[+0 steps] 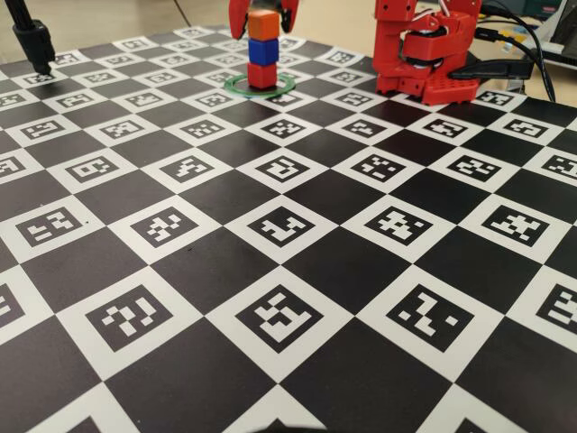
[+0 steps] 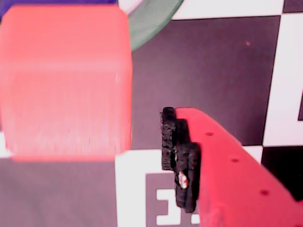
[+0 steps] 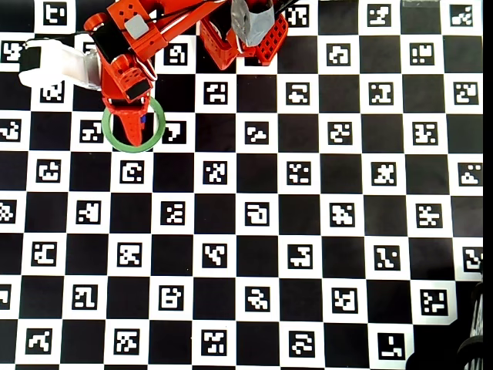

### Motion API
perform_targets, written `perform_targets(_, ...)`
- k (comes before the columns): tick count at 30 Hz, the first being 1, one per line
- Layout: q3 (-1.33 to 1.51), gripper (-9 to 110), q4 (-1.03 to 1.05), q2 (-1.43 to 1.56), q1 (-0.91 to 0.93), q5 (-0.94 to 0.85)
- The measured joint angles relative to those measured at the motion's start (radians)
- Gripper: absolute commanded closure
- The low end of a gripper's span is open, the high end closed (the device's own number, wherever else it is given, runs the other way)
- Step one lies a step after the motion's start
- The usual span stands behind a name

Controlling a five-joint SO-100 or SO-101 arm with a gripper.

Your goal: Grab the red cube then put it in the green circle then put the blue cube on top and finally the orange cube on top

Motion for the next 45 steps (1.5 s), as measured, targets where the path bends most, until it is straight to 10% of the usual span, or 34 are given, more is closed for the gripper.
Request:
perform_targets(20,-0.43,58,0.222,0.052,-0.084,0.106)
perform_targets(38,-0.414,107,0.143,0.066,-0.572,0.532)
perform_targets(45,-0.173,107,-0.025,0.192,-0.729,0.523)
